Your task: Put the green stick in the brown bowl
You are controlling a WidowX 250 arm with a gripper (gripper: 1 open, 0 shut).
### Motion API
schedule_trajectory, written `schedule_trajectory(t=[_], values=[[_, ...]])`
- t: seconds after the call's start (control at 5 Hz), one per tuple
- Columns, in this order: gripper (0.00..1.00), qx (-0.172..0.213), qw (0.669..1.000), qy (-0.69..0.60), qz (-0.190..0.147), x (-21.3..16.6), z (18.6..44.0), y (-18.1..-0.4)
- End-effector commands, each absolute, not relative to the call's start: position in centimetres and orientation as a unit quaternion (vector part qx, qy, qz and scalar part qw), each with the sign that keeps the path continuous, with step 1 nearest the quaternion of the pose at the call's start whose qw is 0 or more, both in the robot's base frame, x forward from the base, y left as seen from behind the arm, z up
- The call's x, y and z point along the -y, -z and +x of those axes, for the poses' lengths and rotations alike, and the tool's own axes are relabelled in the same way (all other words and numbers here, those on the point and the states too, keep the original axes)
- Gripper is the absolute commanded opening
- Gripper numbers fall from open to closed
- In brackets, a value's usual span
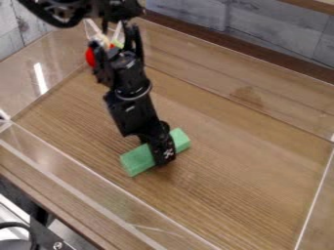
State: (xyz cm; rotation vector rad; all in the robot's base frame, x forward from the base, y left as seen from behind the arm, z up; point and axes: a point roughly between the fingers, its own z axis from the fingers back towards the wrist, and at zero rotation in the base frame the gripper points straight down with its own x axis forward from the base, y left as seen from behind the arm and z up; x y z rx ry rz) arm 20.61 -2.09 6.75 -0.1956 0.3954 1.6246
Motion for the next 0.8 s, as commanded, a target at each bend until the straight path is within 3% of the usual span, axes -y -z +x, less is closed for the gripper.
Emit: schedule_trajectory(t=[0.0, 0.2, 0.6], values=[[1.00, -0.169, 0.635, -0.747, -0.101, 1.9, 21.4, -7.6], [0.00, -0.169, 0.624, -0.755, -0.105, 2.2, 21.4, -8.1], [0.00, -0.167, 0.585, -0.785, -0.118, 4.9, 22.5, -10.7]])
